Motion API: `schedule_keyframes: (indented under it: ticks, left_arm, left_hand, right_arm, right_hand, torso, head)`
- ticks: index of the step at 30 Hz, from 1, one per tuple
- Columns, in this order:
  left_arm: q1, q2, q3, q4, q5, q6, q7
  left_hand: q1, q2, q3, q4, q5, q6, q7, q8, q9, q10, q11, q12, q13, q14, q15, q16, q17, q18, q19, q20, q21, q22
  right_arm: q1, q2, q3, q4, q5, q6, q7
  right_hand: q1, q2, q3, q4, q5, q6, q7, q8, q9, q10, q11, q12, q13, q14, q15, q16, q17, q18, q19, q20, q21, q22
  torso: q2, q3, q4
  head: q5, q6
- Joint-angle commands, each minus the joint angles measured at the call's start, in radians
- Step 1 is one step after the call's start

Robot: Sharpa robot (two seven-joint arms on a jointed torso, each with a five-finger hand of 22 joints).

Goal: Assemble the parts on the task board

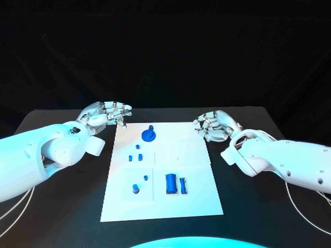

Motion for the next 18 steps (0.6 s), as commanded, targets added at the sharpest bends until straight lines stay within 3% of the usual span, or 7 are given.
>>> schedule_keyframes:
  ticks: [1, 8, 10, 15, 16, 17, 18]
  left_arm:
    - [-0.006, 0.018, 0.000, -0.024, 0.113, -0.104, 0.132]
    - [-0.016, 0.072, 0.000, -0.111, 0.208, -0.148, 0.203]
    - [-0.019, 0.088, 0.000, -0.138, 0.229, -0.155, 0.219]
    - [-0.024, 0.115, 0.000, -0.173, 0.253, -0.169, 0.243]
    - [-0.023, 0.104, -0.001, -0.163, 0.188, -0.131, 0.173]
    - [-0.023, 0.104, -0.001, -0.160, 0.188, -0.135, 0.173]
    - [-0.024, 0.104, -0.001, -0.157, 0.188, -0.140, 0.174]
  left_hand:
    - [0.010, 0.009, -0.022, 0.012, -0.007, 0.016, 0.025, 0.014, -0.007, 0.031, -0.007, -0.014, -0.021, -0.036, -0.001, -0.044, -0.033, 0.015, -0.021, 0.001, -0.054, -0.032]
    - [0.035, 0.008, -0.071, 0.072, -0.013, 0.029, 0.023, -0.050, -0.067, 0.070, 0.009, -0.155, -0.122, -0.090, 0.028, -0.292, -0.169, 0.009, -0.086, 0.039, -0.258, -0.152]
    - [0.049, 0.003, -0.115, 0.098, -0.011, 0.023, 0.005, -0.101, -0.094, 0.059, 0.035, -0.241, -0.150, -0.147, 0.067, -0.466, -0.232, 0.004, -0.144, 0.074, -0.426, -0.258]
    - [0.078, 0.019, -0.204, 0.131, -0.011, 0.009, -0.017, -0.163, -0.126, 0.019, 0.051, -0.371, -0.150, -0.221, 0.103, -0.691, -0.300, -0.014, -0.243, 0.116, -0.655, -0.413]
    - [-0.357, 0.233, -0.585, -0.135, -0.273, -0.675, -0.185, -0.563, -0.308, -0.763, -0.155, -0.685, -0.213, -0.900, -0.084, -1.096, -0.493, -0.169, -0.899, -0.175, -0.856, -0.629]
    - [-0.381, 0.233, -0.585, -0.135, -0.273, -0.675, -0.185, -0.563, -0.308, -0.763, -0.155, -0.685, -0.213, -0.900, -0.084, -1.096, -0.493, -0.169, -0.899, -0.175, -0.856, -0.629]
    - [-0.413, 0.233, -0.585, -0.135, -0.273, -0.675, -0.185, -0.563, -0.308, -0.763, -0.155, -0.685, -0.213, -0.900, -0.084, -1.096, -0.493, -0.169, -0.899, -0.175, -0.856, -0.629]
  right_arm:
    - [0.008, 0.037, 0.005, -0.091, 0.342, 0.099, 0.203]
    - [0.016, 0.123, 0.014, -0.264, 0.499, 0.211, 0.284]
    - [0.016, 0.148, 0.016, -0.307, 0.529, 0.243, 0.298]
    - [0.017, 0.187, 0.018, -0.376, 0.573, 0.290, 0.314]
    - [0.016, 0.176, 0.018, -0.353, 0.475, 0.190, 0.246]
    - [0.015, 0.175, 0.019, -0.349, 0.477, 0.188, 0.247]
    - [0.014, 0.174, 0.021, -0.344, 0.480, 0.184, 0.248]
  right_hand:
    - [0.010, -0.003, -0.019, -0.004, -0.006, -0.031, 0.012, 0.020, 0.008, -0.075, -0.011, -0.095, -0.109, -0.112, 0.012, -0.203, -0.200, 0.009, -0.058, 0.014, -0.085, -0.053]
    - [0.001, 0.003, -0.029, 0.013, -0.005, -0.055, 0.021, 0.025, -0.008, -0.095, 0.021, -0.356, -0.424, -0.199, 0.049, -0.545, -0.339, 0.006, -0.159, 0.051, -0.247, -0.201]
    - [0.000, 0.001, -0.032, 0.028, -0.005, -0.042, 0.029, 0.003, -0.030, -0.055, 0.038, -0.462, -0.586, -0.212, 0.074, -0.688, -0.404, 0.010, -0.181, 0.081, -0.324, -0.301]
    - [0.002, -0.008, -0.060, 0.047, -0.004, -0.050, 0.046, -0.052, -0.066, -0.065, 0.069, -0.571, -0.768, -0.301, 0.121, -0.871, -0.487, 0.011, -0.277, 0.134, -0.354, -0.502]
    - [-0.373, 0.189, -0.645, 0.017, -0.238, -0.884, -0.164, -0.273, -0.433, -1.054, -0.096, -0.783, -0.937, -0.590, 0.000, -1.135, -0.861, -0.170, -1.153, -0.101, -0.415, -1.239]
    - [-0.398, 0.189, -0.645, 0.017, -0.238, -0.884, -0.164, -0.273, -0.433, -1.054, -0.096, -0.783, -0.937, -1.306, 0.000, -1.135, -0.861, -0.170, -1.153, -0.101, -0.415, -1.239]
    - [-0.429, 0.189, -0.645, 0.017, -0.238, -0.884, -0.164, -0.273, -0.433, -1.054, -0.096, -0.783, -0.937, -1.306, 0.000, -1.135, -0.861, -0.170, -1.153, -0.101, -0.415, -1.239]
  torso:
    - [-0.018, -0.0049, -0.0021]
    - [-0.033, -0.0021, 0.0000]
    - [-0.035, -0.0010, -0.0008]
    - [-0.037, 0.0038, -0.0010]
    - [-0.033, -0.0006, -0.0007]
    - [-0.035, 0.0006, -0.0007]
    - [-0.037, 0.0023, -0.0007]
  head:
    - [0.002, 0.035]
    - [0.013, 0.073]
    - [0.014, 0.084]
    - [0.018, 0.108]
    - [0.015, 0.092]
    - [0.016, 0.094]
    - [0.018, 0.097]
